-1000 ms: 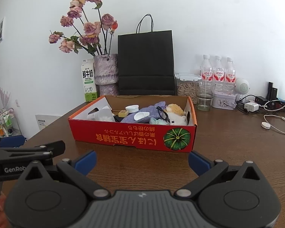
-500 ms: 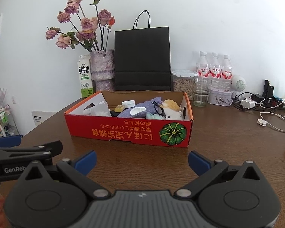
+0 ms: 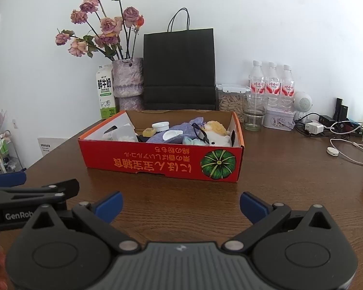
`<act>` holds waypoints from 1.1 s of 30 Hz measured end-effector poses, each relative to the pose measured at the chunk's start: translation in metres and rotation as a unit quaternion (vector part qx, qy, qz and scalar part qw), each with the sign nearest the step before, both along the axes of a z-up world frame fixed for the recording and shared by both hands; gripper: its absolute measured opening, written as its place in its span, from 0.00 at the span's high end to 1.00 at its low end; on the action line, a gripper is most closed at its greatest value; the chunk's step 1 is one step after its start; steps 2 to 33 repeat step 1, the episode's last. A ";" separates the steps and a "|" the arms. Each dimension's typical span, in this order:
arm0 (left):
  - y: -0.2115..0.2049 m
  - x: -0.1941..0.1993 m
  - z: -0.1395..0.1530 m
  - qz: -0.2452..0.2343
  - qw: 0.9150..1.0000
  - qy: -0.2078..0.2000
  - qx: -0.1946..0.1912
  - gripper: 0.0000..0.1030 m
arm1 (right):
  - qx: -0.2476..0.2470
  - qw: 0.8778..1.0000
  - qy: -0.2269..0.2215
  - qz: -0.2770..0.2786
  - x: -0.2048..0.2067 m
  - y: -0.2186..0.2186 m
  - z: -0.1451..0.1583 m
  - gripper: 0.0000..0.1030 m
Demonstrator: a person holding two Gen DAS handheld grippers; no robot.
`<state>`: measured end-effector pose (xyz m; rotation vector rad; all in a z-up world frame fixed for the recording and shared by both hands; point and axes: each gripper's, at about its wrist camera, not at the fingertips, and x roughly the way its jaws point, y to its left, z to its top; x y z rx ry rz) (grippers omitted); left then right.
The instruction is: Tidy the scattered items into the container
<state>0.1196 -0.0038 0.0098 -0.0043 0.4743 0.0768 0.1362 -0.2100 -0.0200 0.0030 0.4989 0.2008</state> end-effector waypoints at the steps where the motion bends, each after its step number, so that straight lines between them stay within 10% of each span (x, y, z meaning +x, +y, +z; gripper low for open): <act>1: 0.000 0.000 0.000 0.002 1.000 0.002 0.000 0.00 | -0.001 1.000 0.000 -0.001 0.000 0.000 0.000 0.00; 33: 0.000 0.000 0.000 0.002 1.000 0.002 0.000 0.00 | -0.001 1.000 0.000 -0.001 0.000 0.000 0.000 0.00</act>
